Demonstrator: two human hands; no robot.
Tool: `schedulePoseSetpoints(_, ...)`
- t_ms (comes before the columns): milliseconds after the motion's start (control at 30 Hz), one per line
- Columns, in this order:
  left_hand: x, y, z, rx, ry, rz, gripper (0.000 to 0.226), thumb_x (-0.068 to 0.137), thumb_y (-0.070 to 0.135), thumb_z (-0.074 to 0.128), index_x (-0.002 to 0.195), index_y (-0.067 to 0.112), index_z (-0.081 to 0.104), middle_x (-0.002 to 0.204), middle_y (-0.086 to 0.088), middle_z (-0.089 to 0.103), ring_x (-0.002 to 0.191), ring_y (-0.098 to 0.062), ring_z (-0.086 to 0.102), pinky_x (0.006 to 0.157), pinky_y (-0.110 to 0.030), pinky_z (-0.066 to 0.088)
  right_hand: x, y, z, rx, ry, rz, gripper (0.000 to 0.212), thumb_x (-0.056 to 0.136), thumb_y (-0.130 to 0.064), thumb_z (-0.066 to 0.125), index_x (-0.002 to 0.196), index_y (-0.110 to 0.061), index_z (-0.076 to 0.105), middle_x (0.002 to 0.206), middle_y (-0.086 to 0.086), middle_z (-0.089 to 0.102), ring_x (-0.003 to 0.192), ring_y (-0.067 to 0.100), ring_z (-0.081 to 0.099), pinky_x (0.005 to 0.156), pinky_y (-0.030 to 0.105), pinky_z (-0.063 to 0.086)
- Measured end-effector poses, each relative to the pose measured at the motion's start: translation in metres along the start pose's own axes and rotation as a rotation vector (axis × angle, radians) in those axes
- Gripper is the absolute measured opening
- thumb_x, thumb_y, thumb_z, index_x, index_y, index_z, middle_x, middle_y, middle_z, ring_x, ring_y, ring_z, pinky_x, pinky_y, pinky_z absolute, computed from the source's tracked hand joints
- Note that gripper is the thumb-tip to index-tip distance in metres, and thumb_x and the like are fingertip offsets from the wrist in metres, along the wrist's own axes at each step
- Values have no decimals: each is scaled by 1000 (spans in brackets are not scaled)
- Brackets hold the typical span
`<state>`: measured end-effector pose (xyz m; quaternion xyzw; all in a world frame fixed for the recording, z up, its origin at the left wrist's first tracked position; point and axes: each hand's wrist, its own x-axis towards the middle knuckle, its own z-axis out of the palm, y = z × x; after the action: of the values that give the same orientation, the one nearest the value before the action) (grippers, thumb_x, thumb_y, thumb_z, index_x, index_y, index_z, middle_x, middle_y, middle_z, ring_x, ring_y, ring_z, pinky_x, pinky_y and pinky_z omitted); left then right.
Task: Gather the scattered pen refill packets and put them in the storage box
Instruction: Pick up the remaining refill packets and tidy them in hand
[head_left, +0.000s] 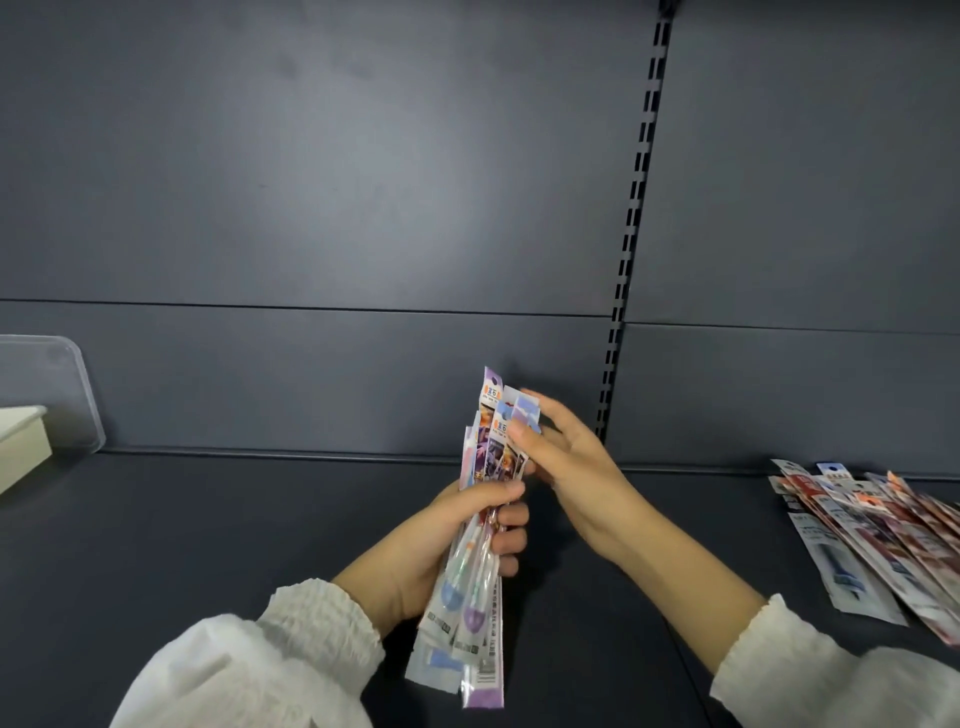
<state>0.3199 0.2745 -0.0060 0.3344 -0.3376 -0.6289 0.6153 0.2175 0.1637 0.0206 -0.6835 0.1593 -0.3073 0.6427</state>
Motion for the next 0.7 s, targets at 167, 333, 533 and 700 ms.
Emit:
schedulePoseSetpoints(167,-1,7,19,178,4,159,17,76,11,69,89,17,61,58,3,44,50,-9,44,55,-24,45,-4,-25,5,33,-24,-163,47,87,-18,66,130,-29,51,103,-3,74,94,12,69,74,26,55)
schedulePoseSetpoints(333,8,33,27,449,71,480,30,74,17,71,103,11,62,79,-5,63,76,-19,63,89,-41,52,-5,-71,13,25,-86,-327,38,89,-11,63,124,-19,54,101,-2,74,92,12,70,74,26,56)
schedulePoseSetpoints(533,12,24,1,548,116,375,34,70,16,72,102,15,62,75,-8,64,74,-21,64,78,-34,52,-3,-76,14,-157,-129,-289,41,91,-19,62,129,-31,51,100,1,71,77,5,68,60,26,52)
schedulePoseSetpoints(700,13,4,-8,505,108,116,25,76,9,67,99,8,60,72,-9,62,69,-24,65,71,-35,54,3,-58,8,-233,-121,-287,35,89,-19,65,120,-36,60,113,-6,68,99,6,66,84,19,50)
